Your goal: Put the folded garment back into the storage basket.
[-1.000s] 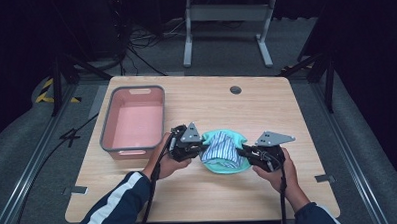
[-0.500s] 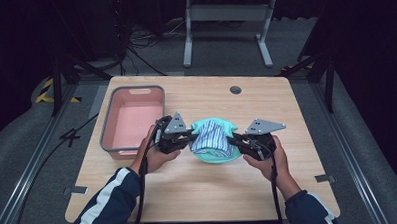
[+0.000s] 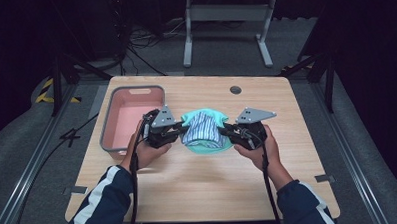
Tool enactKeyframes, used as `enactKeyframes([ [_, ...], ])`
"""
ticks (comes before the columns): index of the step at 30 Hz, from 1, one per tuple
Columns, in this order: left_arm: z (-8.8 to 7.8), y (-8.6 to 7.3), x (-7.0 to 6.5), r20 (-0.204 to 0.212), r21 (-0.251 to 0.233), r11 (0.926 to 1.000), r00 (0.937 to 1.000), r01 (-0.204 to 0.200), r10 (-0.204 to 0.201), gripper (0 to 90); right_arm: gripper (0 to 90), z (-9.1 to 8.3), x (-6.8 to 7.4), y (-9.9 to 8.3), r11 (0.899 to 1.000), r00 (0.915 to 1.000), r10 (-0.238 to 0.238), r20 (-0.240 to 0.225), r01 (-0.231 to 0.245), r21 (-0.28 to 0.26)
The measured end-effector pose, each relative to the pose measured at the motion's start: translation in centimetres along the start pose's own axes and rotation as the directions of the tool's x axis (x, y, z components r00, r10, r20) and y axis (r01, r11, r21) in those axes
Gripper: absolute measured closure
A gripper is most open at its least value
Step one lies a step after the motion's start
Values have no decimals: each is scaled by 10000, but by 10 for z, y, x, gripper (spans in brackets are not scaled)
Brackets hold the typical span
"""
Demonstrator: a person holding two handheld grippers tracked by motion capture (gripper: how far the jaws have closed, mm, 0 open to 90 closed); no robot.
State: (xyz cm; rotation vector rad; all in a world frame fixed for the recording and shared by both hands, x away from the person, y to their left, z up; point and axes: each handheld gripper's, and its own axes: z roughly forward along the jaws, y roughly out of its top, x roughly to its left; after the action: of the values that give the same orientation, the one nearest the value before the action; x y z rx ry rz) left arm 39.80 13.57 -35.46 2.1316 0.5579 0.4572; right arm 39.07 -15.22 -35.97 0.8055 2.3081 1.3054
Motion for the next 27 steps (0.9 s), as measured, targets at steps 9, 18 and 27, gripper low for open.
enactKeyframes([
  [9, -17, -3, 10, -341, -182, 9994, 9990, 288, -294, 807, 799, 11, 5, 20, 9998, 9997, -167, -173, 164, -147],
  [18, -35, -12, 23, -844, -446, 9968, 9939, 667, -703, 808, 799, 30, 15, 40, 9990, 9980, -387, -492, 376, -242],
  [27, -53, -23, 32, -1361, -537, 9931, 9845, 1041, -1105, 808, 799, 50, 22, 54, 9982, 9953, -554, -794, 534, -270],
])
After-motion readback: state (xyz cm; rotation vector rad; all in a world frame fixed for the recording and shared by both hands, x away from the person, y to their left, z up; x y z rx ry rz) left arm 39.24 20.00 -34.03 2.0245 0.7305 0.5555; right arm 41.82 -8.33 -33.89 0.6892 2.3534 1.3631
